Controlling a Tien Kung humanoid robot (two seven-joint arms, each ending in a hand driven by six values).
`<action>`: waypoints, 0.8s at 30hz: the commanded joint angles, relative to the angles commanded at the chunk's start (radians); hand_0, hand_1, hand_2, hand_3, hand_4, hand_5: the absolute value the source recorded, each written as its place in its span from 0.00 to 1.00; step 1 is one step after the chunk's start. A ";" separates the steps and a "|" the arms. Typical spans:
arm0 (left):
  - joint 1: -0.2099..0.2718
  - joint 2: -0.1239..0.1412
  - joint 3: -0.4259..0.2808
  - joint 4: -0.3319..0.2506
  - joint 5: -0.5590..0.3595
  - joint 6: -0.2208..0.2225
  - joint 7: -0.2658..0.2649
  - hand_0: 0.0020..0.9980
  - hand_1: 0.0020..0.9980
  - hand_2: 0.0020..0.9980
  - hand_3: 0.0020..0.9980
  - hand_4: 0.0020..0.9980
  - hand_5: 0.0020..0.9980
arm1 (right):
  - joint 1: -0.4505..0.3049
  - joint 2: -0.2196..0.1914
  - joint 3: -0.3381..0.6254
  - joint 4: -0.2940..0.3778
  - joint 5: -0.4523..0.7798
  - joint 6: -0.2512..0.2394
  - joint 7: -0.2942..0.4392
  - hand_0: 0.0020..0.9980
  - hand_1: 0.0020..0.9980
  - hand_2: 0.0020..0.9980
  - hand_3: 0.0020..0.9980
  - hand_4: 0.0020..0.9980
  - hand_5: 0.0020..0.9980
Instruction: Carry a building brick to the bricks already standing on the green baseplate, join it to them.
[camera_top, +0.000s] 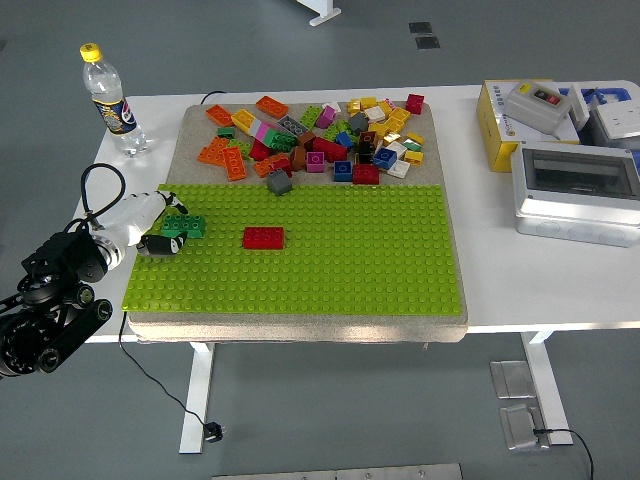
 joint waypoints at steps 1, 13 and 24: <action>0.001 0.001 -0.004 -0.002 -0.004 -0.001 -0.003 1.00 0.95 0.95 0.75 0.62 0.26 | 0.000 0.000 0.000 0.000 0.000 0.000 0.000 0.69 0.65 0.69 0.67 0.44 0.78; 0.027 0.024 -0.080 -0.014 -0.138 0.018 -0.105 1.00 0.95 0.95 0.95 0.80 0.48 | -0.002 0.000 0.001 -0.001 -0.002 0.000 0.000 0.69 0.65 0.69 0.67 0.44 0.78; 0.036 0.026 -0.087 0.004 -0.252 0.040 -0.173 1.00 0.94 0.93 0.88 0.81 0.51 | -0.003 0.001 0.003 -0.001 -0.004 0.000 -0.001 0.69 0.65 0.69 0.67 0.44 0.78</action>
